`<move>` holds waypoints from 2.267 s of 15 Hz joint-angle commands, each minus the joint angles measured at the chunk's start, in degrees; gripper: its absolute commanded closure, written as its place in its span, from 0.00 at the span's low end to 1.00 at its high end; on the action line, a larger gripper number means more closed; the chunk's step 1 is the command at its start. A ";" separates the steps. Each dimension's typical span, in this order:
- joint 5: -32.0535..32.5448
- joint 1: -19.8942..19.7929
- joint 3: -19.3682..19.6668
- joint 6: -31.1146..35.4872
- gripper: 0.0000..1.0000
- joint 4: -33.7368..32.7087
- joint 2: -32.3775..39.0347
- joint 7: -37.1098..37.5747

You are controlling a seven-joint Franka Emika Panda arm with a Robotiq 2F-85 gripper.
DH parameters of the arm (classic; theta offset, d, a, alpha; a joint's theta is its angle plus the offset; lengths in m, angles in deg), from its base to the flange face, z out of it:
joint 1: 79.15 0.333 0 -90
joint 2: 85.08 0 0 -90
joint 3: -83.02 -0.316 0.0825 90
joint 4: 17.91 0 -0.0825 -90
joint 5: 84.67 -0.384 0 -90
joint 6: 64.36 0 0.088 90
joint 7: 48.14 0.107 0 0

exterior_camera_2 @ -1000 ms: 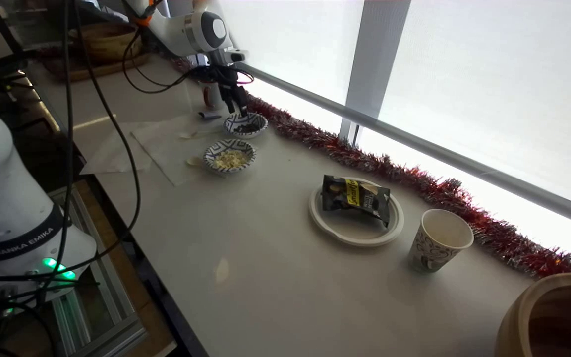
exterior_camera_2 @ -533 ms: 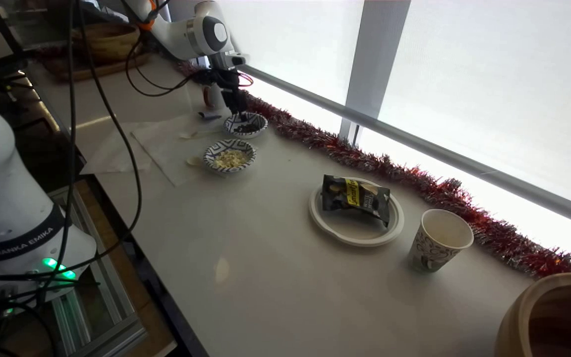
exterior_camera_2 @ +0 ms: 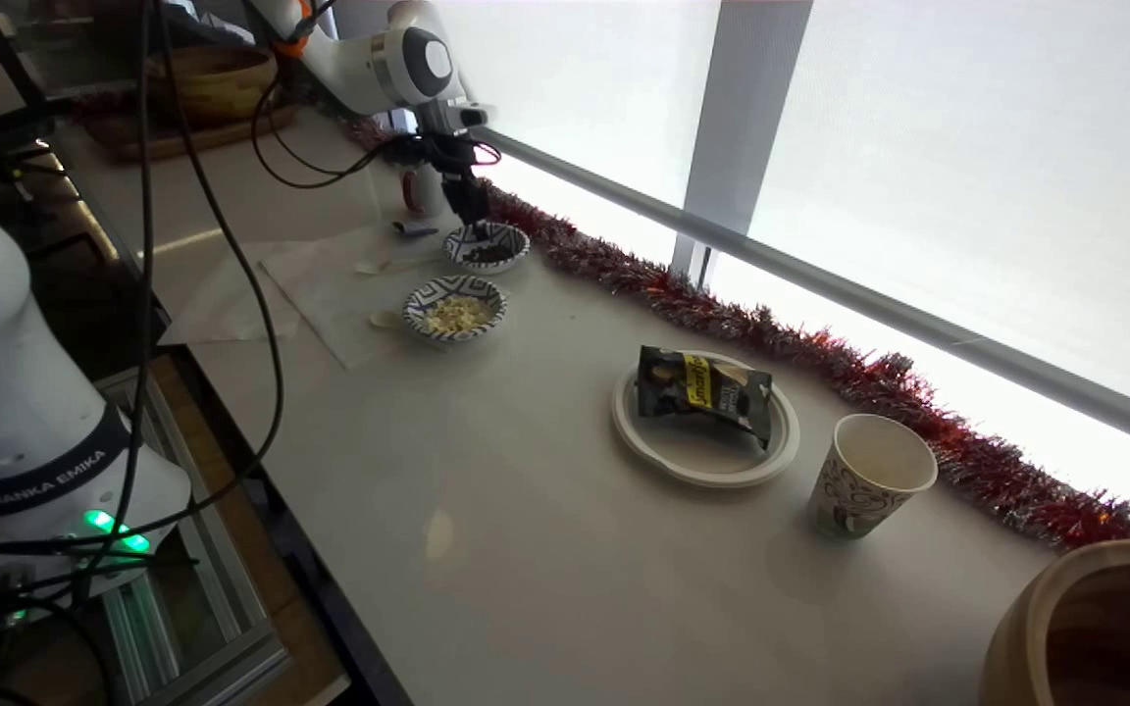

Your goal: Move the bowl and mug to the right

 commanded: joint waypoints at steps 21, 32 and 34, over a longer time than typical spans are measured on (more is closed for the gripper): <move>2.77 3.34 1.79 -5.16 0.99 -1.34 -1.64 4.99; 4.72 -2.89 2.39 -18.57 0.99 0.05 -9.98 13.87; 4.12 -5.70 2.61 -19.15 0.99 0.09 -10.50 13.49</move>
